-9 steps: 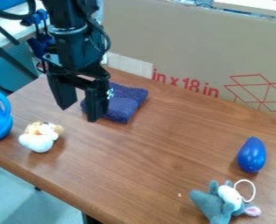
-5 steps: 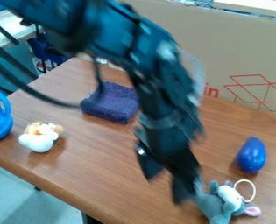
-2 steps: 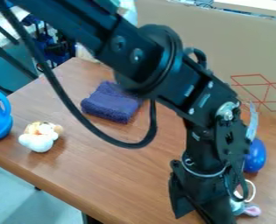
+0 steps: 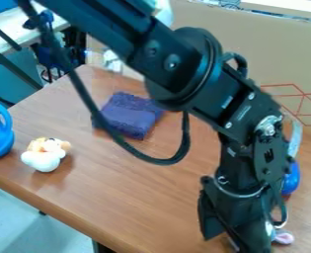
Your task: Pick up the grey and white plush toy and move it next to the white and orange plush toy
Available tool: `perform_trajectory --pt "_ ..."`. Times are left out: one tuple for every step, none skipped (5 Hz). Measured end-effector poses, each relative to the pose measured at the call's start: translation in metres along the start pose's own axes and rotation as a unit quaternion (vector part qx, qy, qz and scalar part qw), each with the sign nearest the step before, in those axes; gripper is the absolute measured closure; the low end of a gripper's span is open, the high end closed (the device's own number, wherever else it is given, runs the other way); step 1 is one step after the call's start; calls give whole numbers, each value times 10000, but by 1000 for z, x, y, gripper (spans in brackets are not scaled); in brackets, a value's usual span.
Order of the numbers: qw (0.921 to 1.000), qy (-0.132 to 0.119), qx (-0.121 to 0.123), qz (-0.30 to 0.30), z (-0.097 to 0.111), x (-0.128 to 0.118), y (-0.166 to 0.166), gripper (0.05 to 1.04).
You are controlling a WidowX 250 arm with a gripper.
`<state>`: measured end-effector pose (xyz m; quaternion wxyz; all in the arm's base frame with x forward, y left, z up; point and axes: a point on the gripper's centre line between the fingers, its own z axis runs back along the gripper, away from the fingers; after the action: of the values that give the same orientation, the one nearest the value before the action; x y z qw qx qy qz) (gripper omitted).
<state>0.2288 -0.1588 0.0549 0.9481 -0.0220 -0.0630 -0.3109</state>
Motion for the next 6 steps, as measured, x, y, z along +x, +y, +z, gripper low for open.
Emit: perform_trajectory --pt "10000 62 10 15 -5 7 -1 81" --pt "9999 162 13 8 -15 13 1 81" --pt "9997 239 50 45 -21 25 7 81" --pt "9993 362 56 101 -32 27 11 120" --pt "9995 301 44 78 -34 32 13 401" --pt "9996 215 23 166 -33 32 12 651"
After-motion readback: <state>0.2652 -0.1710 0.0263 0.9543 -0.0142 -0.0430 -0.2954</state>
